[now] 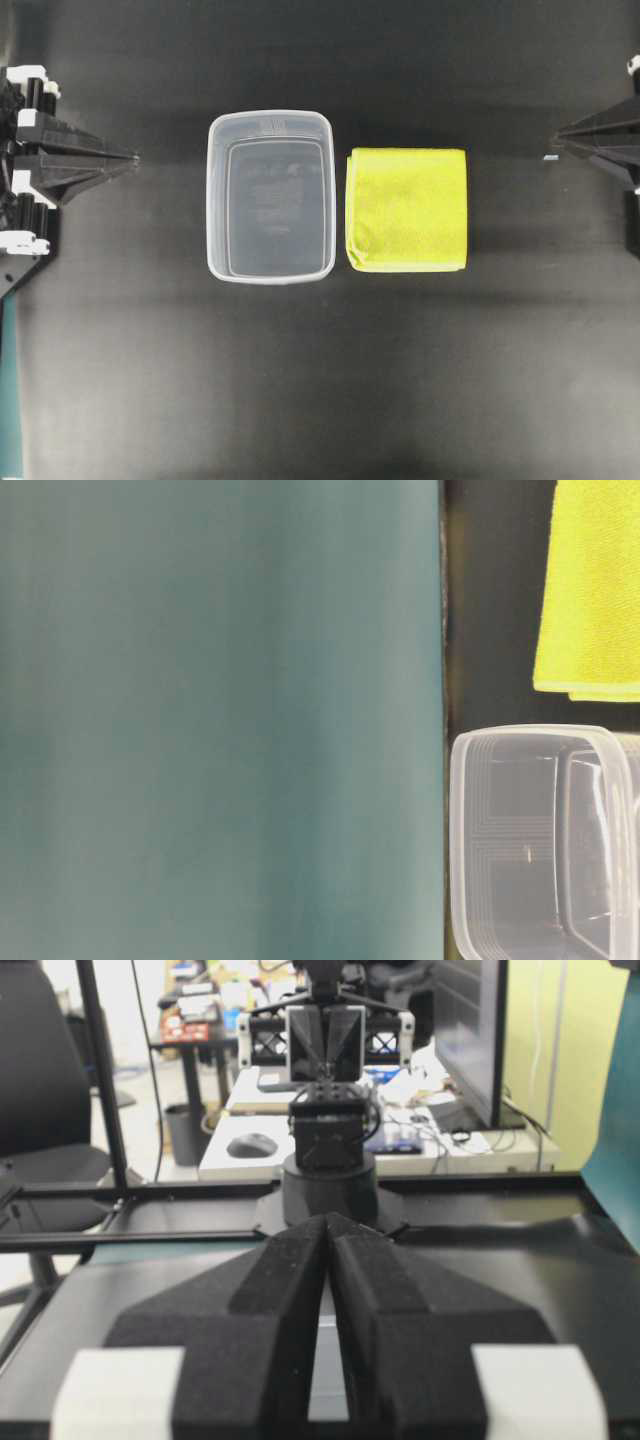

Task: Place the yellow towel into the container with the left arm.

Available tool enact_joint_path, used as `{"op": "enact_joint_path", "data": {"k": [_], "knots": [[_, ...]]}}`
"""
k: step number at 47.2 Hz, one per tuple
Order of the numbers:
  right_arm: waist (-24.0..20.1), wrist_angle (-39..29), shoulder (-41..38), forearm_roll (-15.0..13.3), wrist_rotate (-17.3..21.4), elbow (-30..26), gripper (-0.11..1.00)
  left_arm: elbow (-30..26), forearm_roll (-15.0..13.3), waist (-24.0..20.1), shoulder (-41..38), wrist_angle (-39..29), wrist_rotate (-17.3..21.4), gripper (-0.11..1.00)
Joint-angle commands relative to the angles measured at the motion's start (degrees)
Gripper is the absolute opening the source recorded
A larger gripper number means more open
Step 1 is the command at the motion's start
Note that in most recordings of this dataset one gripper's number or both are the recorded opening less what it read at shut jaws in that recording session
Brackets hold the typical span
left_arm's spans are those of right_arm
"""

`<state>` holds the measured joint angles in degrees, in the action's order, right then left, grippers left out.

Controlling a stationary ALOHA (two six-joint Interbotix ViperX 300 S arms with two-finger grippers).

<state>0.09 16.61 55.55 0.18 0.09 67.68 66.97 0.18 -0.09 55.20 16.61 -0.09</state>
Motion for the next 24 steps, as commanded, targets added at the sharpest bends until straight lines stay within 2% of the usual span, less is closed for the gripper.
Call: {"op": "enact_joint_path", "data": {"k": [1,5,13,24], "knots": [[-0.18,0.79,-0.26,0.26,0.26,-1.23,0.01,-4.66,2.11,-0.09,-2.02,-0.44,-0.62,0.06],[-0.18,0.88,0.18,0.35,0.18,-1.23,0.01,-8.26,2.20,-0.53,-5.36,-4.31,-0.79,0.00],[0.44,-0.79,1.85,0.44,0.35,-1.41,0.01,-16.08,2.20,-0.09,-11.69,-13.45,0.00,0.00],[1.76,-10.02,5.45,0.44,0.44,-1.67,0.01,-25.31,2.29,-1.14,-19.95,-23.03,0.53,0.00]]}}
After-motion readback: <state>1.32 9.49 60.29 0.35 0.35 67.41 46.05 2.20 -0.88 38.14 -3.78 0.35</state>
